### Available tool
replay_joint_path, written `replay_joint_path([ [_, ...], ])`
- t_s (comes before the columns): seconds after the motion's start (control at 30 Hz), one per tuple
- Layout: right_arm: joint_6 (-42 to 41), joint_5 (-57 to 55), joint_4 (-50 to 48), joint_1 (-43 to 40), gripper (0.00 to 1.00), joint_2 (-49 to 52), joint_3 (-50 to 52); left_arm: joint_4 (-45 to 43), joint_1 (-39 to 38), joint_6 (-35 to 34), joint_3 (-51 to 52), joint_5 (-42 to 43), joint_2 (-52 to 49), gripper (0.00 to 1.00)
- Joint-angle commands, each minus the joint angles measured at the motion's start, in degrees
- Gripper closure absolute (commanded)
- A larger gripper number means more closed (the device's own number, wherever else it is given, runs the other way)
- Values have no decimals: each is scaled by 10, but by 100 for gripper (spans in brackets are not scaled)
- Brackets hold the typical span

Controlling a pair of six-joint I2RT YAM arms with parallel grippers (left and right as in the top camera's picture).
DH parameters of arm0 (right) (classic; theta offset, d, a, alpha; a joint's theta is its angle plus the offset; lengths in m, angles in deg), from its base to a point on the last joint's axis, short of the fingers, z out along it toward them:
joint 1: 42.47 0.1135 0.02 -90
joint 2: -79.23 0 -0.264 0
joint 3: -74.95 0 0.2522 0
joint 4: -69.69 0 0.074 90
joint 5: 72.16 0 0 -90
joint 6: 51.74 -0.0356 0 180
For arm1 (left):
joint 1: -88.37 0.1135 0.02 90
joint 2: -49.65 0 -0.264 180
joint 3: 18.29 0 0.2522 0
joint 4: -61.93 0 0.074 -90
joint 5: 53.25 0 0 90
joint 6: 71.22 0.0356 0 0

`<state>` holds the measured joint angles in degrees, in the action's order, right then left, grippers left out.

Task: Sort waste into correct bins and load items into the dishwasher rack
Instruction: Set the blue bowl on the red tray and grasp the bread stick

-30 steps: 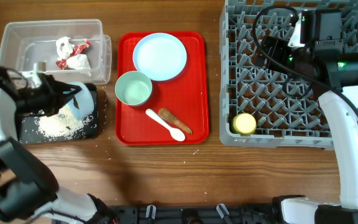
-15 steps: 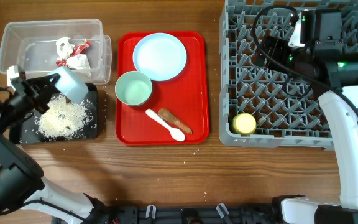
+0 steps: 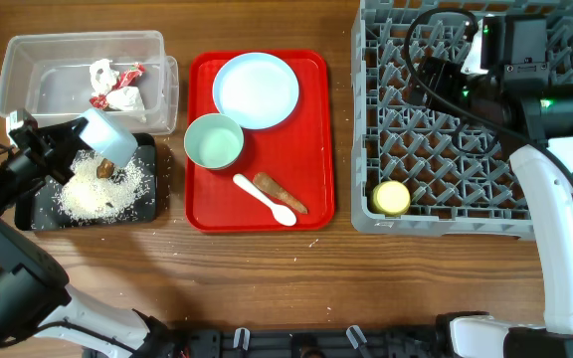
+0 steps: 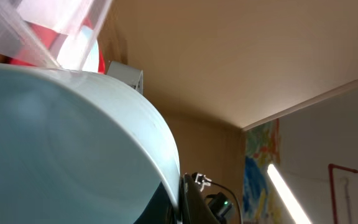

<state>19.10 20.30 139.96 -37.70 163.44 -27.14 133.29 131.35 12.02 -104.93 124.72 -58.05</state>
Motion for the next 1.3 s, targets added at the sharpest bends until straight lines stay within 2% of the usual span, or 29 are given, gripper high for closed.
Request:
replay_joint_path([
  [0.0,11,-12,-6,0,0,-8,-4,-1,-41,4,-4,-66,92,96],
  [0.07,11,-12,-7,0,0,-8,-4,1,-76,-13,-4,-158,142,96],
  [0.23,10,-11,-12,0,0,-8,-4,4,-215,-102,-4,-454,246,96],
  [0.37,10,-10,-19,0,0,-8,-4,39,-357,-146,-4,-670,268,96],
  [0.47,10,-9,-18,0,0,-8,-4,46,-454,-152,0,-755,251,96],
  [0.6,10,-9,-18,0,0,-8,-4,33,-555,-187,5,-817,217,96],
  [0.8,10,6,-18,0,0,-3,-4,14,-633,-223,7,-840,152,96],
  [1.13,10,6,-18,1,1,0,-4,16,-685,-253,7,-840,73,96],
  [1.27,9,6,-18,1,0,0,-4,16,-697,-253,7,-841,60,88],
])
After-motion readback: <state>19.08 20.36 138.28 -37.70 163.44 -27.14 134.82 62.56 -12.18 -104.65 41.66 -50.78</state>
